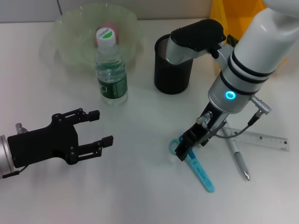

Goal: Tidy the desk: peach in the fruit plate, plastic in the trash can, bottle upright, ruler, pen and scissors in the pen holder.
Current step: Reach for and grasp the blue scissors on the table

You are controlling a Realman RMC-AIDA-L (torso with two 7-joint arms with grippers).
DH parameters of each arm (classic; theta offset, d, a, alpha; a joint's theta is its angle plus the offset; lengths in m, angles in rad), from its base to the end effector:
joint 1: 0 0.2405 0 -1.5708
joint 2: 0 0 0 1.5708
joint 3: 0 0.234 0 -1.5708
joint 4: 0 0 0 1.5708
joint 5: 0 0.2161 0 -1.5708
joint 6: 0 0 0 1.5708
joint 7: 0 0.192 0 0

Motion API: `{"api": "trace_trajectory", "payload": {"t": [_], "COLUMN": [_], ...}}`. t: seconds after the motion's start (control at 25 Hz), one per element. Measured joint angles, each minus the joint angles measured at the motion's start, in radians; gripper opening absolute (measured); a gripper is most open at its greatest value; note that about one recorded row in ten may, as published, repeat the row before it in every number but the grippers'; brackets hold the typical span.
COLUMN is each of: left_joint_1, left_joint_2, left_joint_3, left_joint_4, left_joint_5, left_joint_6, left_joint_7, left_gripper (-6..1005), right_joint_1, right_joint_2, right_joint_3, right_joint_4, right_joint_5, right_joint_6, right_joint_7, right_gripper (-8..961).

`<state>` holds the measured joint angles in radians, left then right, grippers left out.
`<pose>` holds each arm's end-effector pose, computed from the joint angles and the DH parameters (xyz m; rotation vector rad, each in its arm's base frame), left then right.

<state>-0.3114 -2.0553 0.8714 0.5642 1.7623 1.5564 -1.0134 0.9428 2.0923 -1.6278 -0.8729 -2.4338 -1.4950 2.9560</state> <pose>-0.2726 0.2845 -0.0423 -2.6636 -0.4196 -0.7400 0.1522 0.3390 -0.1173 -2.5588 1.3080 -0.7689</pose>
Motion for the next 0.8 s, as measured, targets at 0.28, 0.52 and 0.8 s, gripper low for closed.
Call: {"api": "trace_trajectory", "payload": {"t": [0.28, 0.52, 0.8], "left_joint_1": [-0.001, -0.002, -0.003], "left_joint_2": [-0.002, -0.002, -0.002], "left_joint_3": [0.0, 0.0, 0.0], "left_joint_4": [0.001, 0.003, 0.003], "left_joint_5": [-0.001, -0.004, -0.001], "left_joint_6": [-0.011, -0.024, -0.038], "left_joint_7": [0.002, 0.002, 0.003], "left_gripper": [756, 757, 757], "right_joint_1": [0.005, 0.013, 0.011], "right_joint_2": [0.0, 0.0, 0.0], "right_joint_3": [-0.004, -0.008, -0.008], "right_joint_4": [0.005, 0.006, 0.007], "right_joint_5": [0.001, -0.006, -0.007], "right_joint_6": [-0.001, -0.007, -0.011], "right_joint_7": [0.0, 0.0, 0.0], "right_gripper": [723, 721, 719]}}
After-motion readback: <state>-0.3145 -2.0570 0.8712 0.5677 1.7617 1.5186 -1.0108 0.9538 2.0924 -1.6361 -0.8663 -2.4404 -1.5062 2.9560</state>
